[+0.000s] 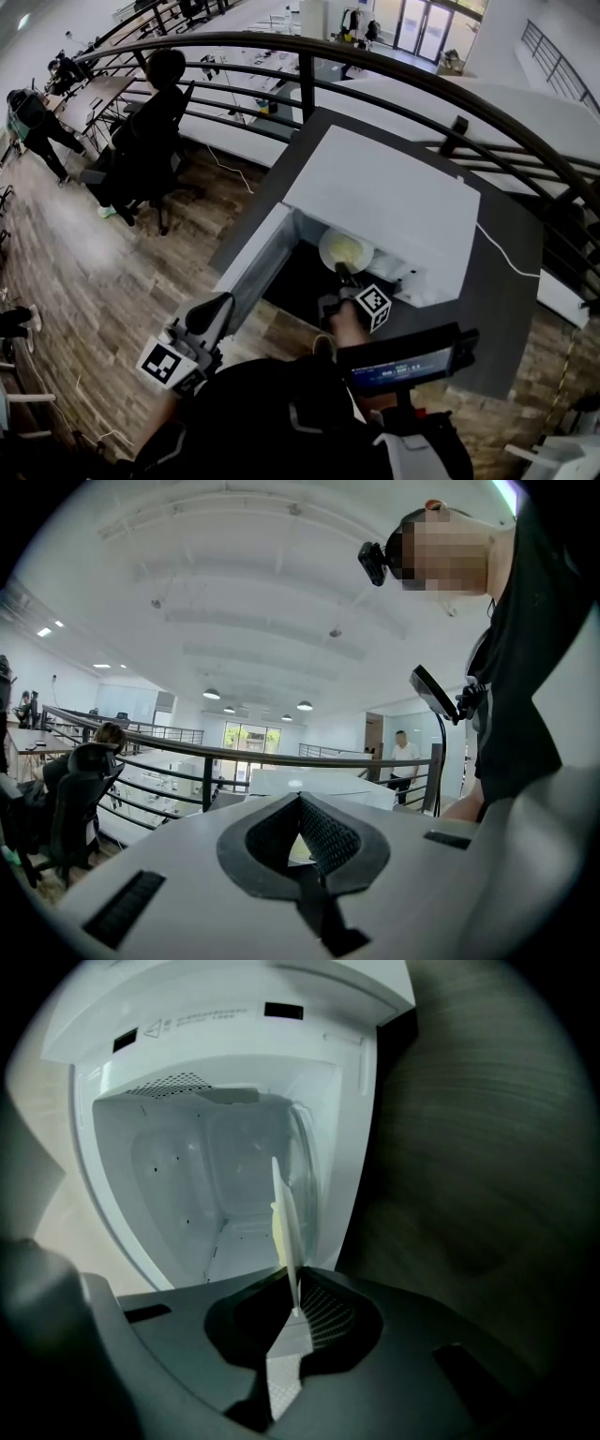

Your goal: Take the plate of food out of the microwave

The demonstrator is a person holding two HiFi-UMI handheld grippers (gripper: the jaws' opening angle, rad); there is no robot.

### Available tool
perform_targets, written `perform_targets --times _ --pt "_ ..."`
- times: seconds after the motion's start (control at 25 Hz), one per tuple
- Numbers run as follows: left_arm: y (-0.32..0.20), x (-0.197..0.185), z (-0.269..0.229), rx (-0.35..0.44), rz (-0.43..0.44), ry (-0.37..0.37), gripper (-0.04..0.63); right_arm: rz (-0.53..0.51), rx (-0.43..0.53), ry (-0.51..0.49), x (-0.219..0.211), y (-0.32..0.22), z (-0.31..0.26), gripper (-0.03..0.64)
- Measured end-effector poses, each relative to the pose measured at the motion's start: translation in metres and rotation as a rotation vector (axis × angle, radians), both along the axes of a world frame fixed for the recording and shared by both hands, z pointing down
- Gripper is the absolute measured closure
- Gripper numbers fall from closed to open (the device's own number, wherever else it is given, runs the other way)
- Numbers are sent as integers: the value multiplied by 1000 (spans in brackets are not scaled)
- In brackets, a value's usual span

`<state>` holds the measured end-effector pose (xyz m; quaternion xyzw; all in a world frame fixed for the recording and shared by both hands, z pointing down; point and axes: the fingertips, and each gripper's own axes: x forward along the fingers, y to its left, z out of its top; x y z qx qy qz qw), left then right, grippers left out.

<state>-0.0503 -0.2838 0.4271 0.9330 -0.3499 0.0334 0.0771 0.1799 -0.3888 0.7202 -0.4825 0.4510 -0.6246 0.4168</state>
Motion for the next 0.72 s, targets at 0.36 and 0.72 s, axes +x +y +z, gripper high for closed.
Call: perform_targets --times 0.36,0.72 --pt "-13 -9 11 -4 67 25 591 -38 48 -16 -33 3 -19 600" --pt "-13 -8 17 -6 130 45 591 -59 91 -26 -49 21 -42 600"
